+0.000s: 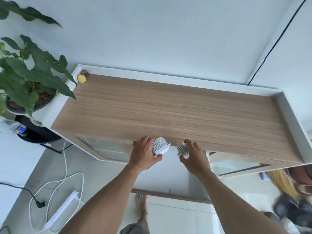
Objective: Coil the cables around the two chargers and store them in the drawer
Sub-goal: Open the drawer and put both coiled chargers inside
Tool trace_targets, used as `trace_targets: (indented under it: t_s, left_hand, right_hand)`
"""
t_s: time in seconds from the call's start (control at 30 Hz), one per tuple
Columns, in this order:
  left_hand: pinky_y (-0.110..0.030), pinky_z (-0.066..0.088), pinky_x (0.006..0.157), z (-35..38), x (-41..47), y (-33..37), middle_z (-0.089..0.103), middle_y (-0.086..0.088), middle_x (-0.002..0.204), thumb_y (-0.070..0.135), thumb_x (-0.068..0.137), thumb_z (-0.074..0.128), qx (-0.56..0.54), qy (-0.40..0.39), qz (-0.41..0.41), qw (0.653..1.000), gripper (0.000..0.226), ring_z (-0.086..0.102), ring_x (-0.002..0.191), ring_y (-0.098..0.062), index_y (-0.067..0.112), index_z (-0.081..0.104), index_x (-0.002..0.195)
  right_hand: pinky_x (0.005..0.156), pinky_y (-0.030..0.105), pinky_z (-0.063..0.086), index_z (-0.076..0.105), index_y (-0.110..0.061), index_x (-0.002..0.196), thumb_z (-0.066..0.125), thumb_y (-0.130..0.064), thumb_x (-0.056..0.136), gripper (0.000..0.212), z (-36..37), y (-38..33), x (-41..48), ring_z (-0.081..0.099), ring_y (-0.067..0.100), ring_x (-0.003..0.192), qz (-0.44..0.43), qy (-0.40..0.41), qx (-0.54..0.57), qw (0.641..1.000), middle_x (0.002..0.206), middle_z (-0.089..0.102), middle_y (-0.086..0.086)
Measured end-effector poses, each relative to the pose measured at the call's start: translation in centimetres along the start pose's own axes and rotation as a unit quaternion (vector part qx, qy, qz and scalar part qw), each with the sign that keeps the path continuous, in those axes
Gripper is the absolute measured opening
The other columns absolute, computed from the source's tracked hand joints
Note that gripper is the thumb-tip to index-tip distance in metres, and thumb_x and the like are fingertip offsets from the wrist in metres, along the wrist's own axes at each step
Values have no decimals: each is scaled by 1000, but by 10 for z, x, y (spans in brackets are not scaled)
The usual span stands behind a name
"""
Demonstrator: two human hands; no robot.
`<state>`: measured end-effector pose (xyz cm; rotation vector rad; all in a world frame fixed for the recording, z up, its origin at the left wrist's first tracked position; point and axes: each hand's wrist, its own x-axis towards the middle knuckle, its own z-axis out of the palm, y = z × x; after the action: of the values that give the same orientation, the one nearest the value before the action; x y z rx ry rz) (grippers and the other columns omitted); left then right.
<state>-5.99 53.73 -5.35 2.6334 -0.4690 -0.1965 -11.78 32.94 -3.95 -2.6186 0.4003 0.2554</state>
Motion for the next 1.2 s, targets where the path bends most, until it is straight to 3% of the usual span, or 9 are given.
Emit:
trace_targets:
  t_s: [0.13, 0.27, 0.47, 0.6, 0.8, 1.2]
  left_hand:
    - [-30, 43, 91, 30, -38, 18, 54, 0, 112, 45, 70, 64, -9, -56, -87, 995, 57, 48, 111, -21, 13, 54, 116]
    - [-31, 47, 85, 53, -62, 20, 51, -3, 114, 43, 70, 63, 6, -104, -116, 988, 57, 46, 113, -22, 11, 50, 115]
    - [-32, 47, 81, 67, -47, 12, 50, -3, 114, 40, 71, 65, 26, -139, -109, 984, 54, 47, 112, -22, 12, 49, 115]
    - [-32, 46, 78, 83, -24, 0, 52, -4, 113, 37, 71, 66, 31, -164, -100, 981, 52, 49, 108, -23, 11, 50, 112]
    - [-33, 46, 87, 105, -2, -21, 52, -6, 115, 32, 73, 66, 29, -158, -61, 985, 51, 49, 108, -26, 11, 50, 116]
    - [-36, 49, 86, 133, 10, -43, 53, -6, 116, 22, 72, 71, 12, -172, -52, 984, 55, 52, 107, -27, 12, 49, 122]
  right_hand:
    - [83, 34, 45, 42, -28, 129, 66, -36, 79, 57, 16, 39, -42, 54, 28, 111, 33, -25, 13, 999, 122, 52, 3]
    - [84, 35, 47, 42, -28, 128, 66, -35, 77, 56, 32, 64, -70, 54, 27, 112, 64, -58, 16, 996, 122, 53, 2]
    - [84, 35, 47, 39, -28, 133, 65, -32, 77, 61, 44, 66, -49, 53, 27, 113, 84, -106, 8, 991, 126, 51, 3]
    - [75, 32, 45, 41, -26, 129, 65, -36, 79, 57, 63, 61, -21, 54, 26, 110, 117, -127, 30, 985, 123, 52, 3]
    - [72, 32, 41, 39, -25, 127, 63, -36, 80, 54, 89, 53, 13, 55, 28, 107, 168, -157, 31, 973, 120, 51, 5]
    - [90, 39, 44, 37, -21, 122, 64, -34, 82, 50, 121, 49, 36, 48, 29, 115, 203, -174, 3, 964, 122, 50, 7]
